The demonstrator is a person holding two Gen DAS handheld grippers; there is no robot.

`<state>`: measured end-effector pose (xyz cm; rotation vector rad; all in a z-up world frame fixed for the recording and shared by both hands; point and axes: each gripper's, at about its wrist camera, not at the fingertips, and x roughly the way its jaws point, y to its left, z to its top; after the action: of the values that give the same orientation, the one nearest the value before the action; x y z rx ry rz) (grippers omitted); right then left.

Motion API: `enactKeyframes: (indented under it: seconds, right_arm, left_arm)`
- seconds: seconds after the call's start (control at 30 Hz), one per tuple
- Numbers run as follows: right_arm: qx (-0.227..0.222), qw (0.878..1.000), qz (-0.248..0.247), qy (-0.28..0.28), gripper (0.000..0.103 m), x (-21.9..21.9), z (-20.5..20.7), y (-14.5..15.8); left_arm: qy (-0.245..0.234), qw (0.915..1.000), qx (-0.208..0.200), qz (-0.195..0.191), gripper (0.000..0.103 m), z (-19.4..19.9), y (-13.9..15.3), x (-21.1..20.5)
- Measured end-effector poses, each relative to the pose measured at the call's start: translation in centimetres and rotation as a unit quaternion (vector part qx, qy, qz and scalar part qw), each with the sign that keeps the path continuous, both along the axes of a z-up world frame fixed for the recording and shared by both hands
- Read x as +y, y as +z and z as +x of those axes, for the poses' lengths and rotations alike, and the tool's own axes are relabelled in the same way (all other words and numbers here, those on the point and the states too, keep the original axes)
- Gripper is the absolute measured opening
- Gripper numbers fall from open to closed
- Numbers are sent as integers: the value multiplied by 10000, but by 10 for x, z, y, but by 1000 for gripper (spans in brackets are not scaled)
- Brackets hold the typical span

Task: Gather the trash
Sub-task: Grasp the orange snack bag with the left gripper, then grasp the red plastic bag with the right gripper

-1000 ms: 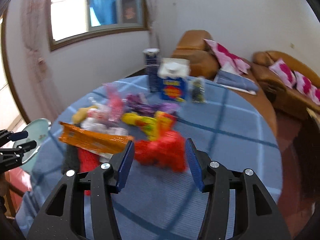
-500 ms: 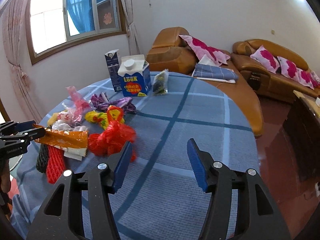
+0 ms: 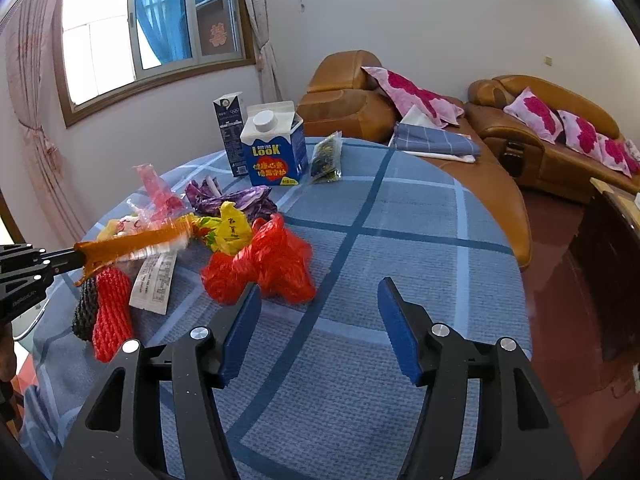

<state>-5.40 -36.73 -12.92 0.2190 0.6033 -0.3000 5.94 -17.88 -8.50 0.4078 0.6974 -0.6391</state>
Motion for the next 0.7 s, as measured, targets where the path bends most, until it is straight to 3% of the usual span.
enactKeyframes:
  seconds: [0.37, 0.7]
  right_arm:
    - [-86, 9999, 65, -121, 61, -9, 3, 6]
    - [71, 9997, -36, 210, 57, -11, 56, 13]
  left_arm:
    - [-79, 9993, -334, -148, 0, -16, 29, 22]
    - [506, 9977, -454, -47, 0, -8, 37, 83]
